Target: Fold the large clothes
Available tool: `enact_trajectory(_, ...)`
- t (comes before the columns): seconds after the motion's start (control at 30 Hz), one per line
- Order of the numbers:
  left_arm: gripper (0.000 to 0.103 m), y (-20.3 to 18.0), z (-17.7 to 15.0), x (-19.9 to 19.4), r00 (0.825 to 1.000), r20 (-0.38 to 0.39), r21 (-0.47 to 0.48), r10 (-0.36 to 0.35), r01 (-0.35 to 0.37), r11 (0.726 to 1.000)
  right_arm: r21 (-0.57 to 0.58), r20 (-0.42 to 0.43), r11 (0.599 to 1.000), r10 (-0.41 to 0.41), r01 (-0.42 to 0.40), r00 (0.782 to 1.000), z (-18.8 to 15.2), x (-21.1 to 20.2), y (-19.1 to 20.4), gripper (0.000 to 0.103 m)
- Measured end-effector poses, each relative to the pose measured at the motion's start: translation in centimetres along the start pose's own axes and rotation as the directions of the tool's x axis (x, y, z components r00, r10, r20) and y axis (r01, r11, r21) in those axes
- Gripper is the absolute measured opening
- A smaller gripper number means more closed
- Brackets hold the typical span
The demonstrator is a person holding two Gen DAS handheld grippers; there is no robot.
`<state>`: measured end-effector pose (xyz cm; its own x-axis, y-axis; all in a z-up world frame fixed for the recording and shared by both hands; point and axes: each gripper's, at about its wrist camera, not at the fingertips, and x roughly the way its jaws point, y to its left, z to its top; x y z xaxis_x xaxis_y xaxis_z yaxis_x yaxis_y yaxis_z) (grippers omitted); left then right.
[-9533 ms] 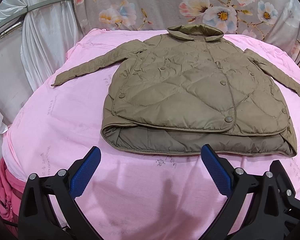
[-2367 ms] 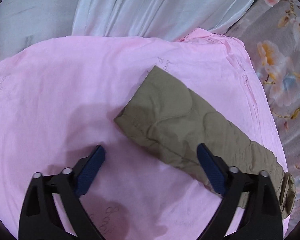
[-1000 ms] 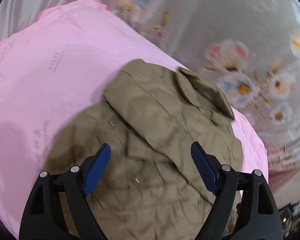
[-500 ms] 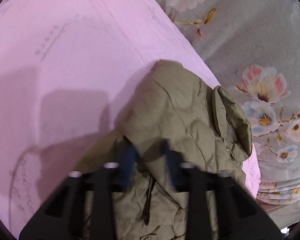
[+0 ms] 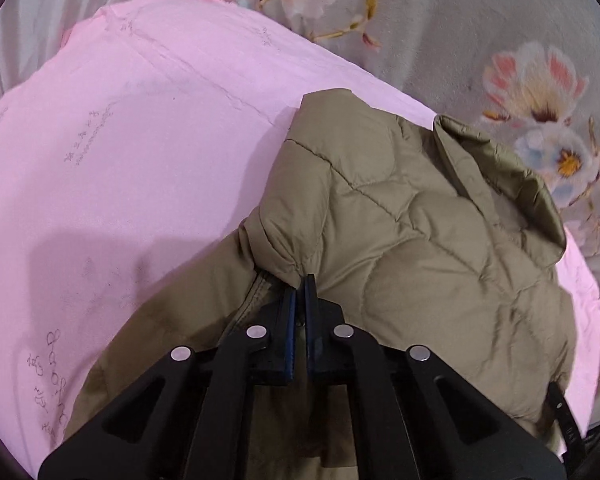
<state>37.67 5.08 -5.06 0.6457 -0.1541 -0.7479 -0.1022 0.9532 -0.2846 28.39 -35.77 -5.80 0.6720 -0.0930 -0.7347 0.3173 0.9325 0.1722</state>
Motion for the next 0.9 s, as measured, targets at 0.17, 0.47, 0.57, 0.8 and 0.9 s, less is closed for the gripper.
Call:
enact_trajectory(0.17,0.004,-1.0,-0.5,0.4,0.998,0.026,0.048,0.052,-0.053,0.997,-0.001,-0.035,1.0,0.0,0.0,0.999,-0.5,1.2,-0.1,0.009)
enact_trajectory(0.47,0.012,-1.9,-0.2,-4.8,0.993,0.091,0.155,0.074,-0.088,0.984,0.077,0.068,0.997,-0.018,0.013,0.997,-0.8,-4.4,-1.7,0.029)
enact_trajectory(0.57,0.014,-3.4,1.3,-6.9,0.987,0.142,0.168,0.076,-0.1,0.981,0.054,0.121,0.998,0.007,-0.014,0.993,0.7,-6.5,-0.4,0.028)
enact_trajectory(0.8,0.014,-9.1,1.0,-3.5,0.994,0.084,0.254,0.068,-0.087,0.963,-0.123,0.063,0.988,0.103,-0.094,0.993,2.3,-3.5,7.1,0.025)
enact_trajectory(0.9,0.014,-9.7,-1.0,-0.4,0.994,0.041,0.268,0.098,-0.105,0.958,-0.157,0.002,0.983,0.1,-0.099,0.995,1.2,-0.5,9.1,0.025)
